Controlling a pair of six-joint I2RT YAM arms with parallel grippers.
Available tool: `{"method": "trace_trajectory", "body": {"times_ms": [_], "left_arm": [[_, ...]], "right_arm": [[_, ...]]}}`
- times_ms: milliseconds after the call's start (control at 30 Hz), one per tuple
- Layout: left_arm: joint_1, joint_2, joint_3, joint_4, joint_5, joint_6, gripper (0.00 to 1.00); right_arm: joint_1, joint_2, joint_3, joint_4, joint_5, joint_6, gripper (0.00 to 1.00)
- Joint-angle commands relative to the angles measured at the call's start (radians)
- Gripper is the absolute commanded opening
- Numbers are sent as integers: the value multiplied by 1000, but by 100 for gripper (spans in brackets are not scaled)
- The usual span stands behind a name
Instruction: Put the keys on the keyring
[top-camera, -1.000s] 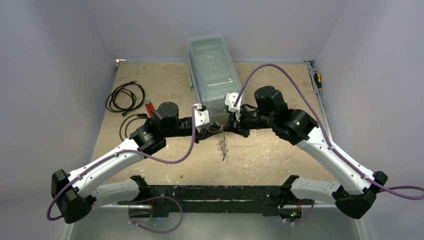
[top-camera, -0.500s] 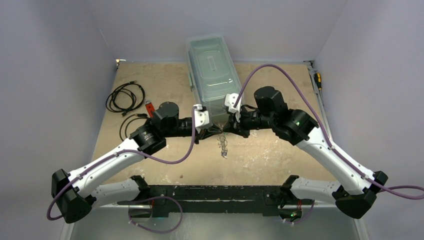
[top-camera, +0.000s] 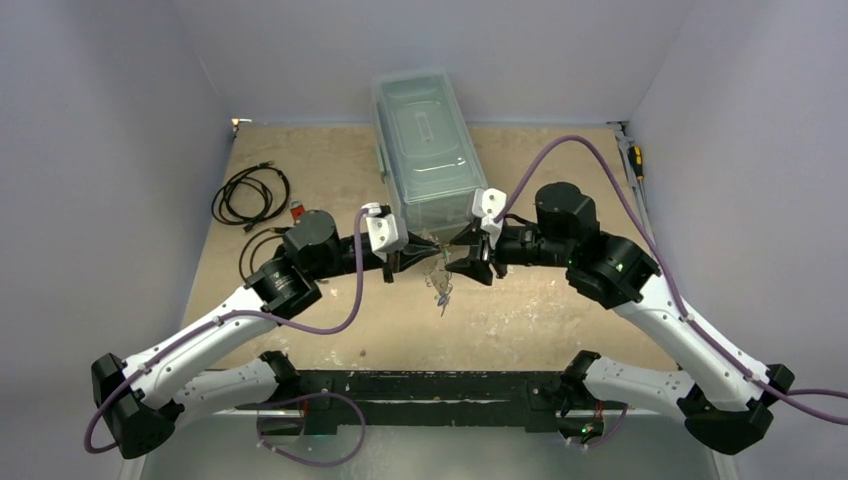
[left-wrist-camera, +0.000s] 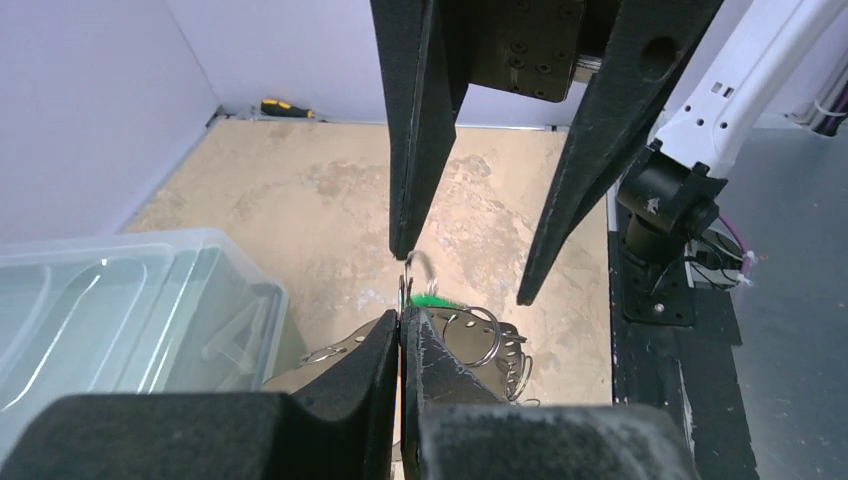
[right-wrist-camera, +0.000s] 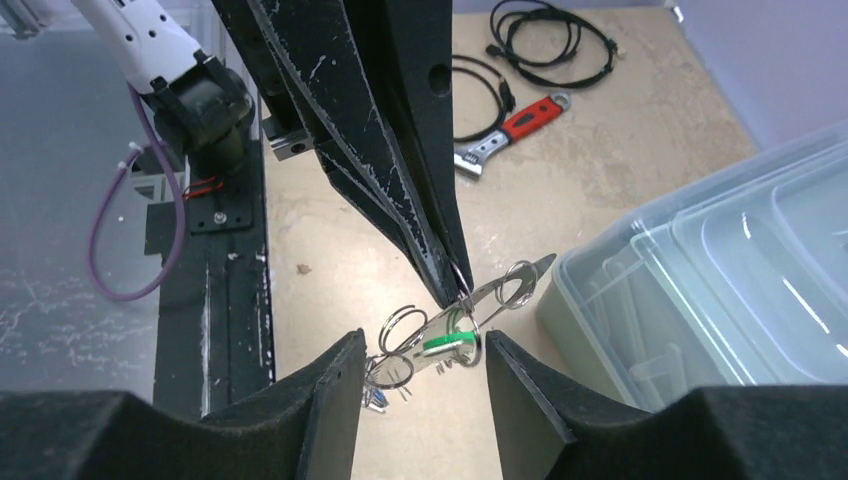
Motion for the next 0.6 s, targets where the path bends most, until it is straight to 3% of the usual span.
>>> {"method": "trace_trajectory", "body": {"times_ms": [0,400,567], "left_arm": [[2,-43,-16,102,-32,-32,0],[3,-78,-35,118,-12,-30,0],[3,-88,-38,126,4,-34,0]], "right_arm": [[4,-48,-31,93,0,36,52],[4,-145,-130,252,43,68,53],[3,-155,-178,348,2,49,43]]}}
